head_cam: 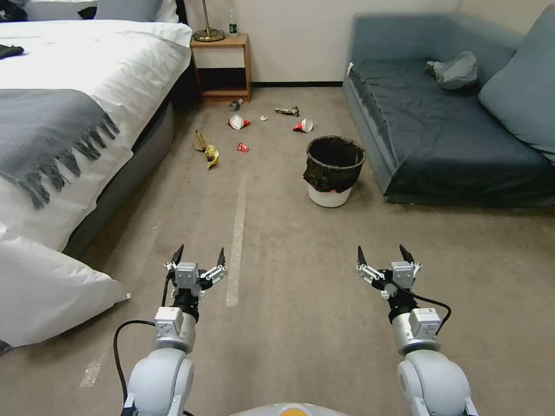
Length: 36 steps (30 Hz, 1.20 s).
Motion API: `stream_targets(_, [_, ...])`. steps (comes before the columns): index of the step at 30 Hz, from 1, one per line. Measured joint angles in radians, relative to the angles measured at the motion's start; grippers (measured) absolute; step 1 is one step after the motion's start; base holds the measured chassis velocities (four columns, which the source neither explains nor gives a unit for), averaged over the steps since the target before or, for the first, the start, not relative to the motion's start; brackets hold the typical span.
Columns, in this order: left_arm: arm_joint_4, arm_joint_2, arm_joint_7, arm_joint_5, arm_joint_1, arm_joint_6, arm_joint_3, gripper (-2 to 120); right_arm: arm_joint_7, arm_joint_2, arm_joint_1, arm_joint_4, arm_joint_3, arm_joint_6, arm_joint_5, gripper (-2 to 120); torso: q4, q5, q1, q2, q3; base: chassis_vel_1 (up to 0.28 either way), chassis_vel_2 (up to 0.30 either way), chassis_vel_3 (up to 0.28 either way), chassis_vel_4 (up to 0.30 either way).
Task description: Pick up the trash can from the floor.
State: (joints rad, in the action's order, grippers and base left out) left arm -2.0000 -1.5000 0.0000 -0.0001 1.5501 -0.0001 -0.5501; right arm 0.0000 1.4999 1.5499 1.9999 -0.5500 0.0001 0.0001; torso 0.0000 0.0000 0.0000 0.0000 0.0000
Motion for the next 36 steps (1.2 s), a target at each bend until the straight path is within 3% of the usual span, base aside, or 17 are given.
stream_targets(36, [0.0, 0.0, 0.0, 0.0, 0.0, 0.0, 0.0, 100, 0.0, 0.0, 0.0, 0.0, 0.0, 0.0, 0.0, 100, 0.0, 0.0, 0.0, 0.0, 0.0, 0.0, 0.0, 0.0, 0.0])
